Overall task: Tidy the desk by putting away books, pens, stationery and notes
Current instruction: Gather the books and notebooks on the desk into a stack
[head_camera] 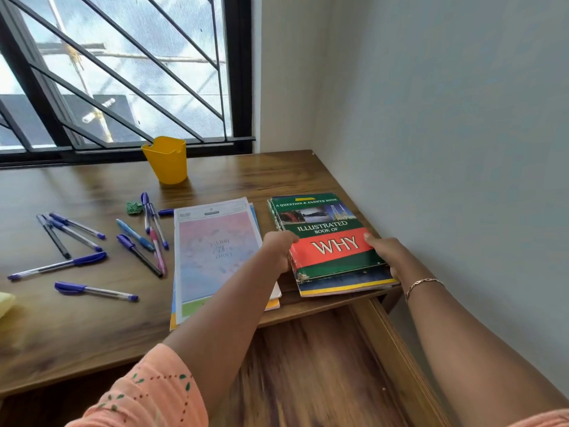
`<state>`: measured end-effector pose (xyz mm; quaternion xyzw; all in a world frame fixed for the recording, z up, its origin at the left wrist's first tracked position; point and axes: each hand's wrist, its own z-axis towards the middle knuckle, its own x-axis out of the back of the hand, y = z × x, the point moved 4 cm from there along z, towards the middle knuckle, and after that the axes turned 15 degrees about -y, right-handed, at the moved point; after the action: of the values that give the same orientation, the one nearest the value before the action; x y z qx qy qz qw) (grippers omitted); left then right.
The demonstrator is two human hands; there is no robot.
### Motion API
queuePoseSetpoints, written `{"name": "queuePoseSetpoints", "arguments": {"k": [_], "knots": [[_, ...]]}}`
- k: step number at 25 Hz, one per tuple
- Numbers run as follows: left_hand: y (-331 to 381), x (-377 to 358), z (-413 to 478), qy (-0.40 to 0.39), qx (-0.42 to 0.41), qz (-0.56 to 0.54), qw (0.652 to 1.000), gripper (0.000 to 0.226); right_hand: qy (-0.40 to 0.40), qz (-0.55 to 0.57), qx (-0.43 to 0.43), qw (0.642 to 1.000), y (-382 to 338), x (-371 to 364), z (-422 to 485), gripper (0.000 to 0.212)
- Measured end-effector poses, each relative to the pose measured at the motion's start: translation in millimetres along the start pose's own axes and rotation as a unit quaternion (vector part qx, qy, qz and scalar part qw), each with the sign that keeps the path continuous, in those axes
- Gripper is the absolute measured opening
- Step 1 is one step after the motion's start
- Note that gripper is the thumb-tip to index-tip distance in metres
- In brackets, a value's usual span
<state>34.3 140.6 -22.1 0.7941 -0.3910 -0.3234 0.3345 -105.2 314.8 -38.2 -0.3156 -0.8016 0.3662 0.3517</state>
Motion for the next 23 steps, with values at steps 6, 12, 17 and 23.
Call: {"name": "queuePoseSetpoints", "arguments": {"k": [6,12,17,23], "knots": [[-3.4,-8.9,-3.9,-0.022,-0.037,-0.030,0.999,0.028,-0.022,0.094,0.014,0.995,2.6,9.4,-21.6,0.041],[-26.9,-20.1,-82.6,-0.067,-0.072,-0.066,0.993,0.019,-0.161,0.166,-0.016,0.973,19.8,22.3,-95.7,0.046],[-74.1,-27.5,-174.4,-0.147,-0.082,-0.083,0.982,0.030,-0.244,0.124,0.005,0.962,33.2,38.0,-198.9,0.074],[-131.1,-15.8,-240.1,-0.199,-0.012,-0.079,0.977,0.022,-0.319,0.130,-0.082,0.935,92.7,32.9,-266.8,0.085]]}}
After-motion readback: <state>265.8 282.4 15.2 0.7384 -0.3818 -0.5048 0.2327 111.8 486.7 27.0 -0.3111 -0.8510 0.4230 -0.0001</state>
